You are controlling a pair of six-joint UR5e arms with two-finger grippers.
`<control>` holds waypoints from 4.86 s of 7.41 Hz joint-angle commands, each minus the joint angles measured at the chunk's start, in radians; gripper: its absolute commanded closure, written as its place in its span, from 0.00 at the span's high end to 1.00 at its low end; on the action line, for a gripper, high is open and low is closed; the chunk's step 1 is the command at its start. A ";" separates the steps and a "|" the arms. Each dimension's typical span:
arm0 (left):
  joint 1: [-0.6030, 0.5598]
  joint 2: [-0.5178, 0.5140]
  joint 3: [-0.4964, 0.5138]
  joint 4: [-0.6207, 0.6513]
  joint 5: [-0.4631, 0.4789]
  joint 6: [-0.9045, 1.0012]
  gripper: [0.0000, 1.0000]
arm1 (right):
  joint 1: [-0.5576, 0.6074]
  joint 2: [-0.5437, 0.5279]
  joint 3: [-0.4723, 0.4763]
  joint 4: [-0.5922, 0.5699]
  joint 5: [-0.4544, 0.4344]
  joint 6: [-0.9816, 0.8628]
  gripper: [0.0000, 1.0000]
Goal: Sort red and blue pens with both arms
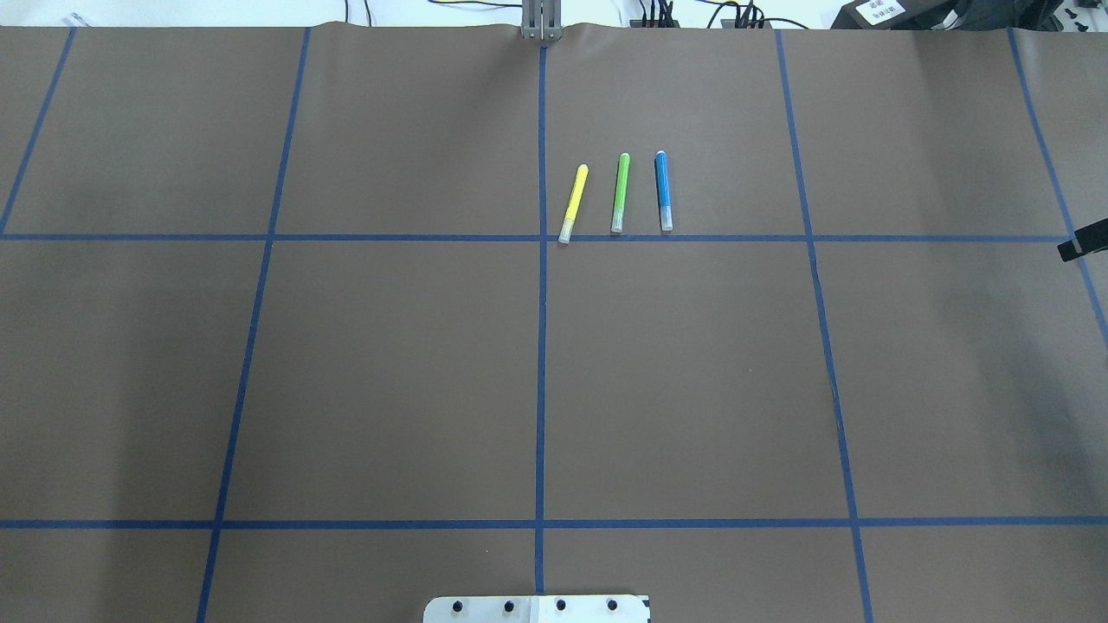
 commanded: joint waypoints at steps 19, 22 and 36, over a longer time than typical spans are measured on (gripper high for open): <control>-0.160 0.013 0.088 1.250 -0.022 0.582 0.00 | -0.053 0.038 -0.074 0.001 -0.020 0.003 0.99; -0.160 0.011 0.184 1.151 -0.044 0.580 0.02 | -0.052 0.039 -0.072 0.001 -0.021 0.003 0.99; -0.146 -0.183 0.089 0.217 -0.180 0.500 1.00 | -0.379 0.384 -0.089 -0.006 -0.149 0.536 0.99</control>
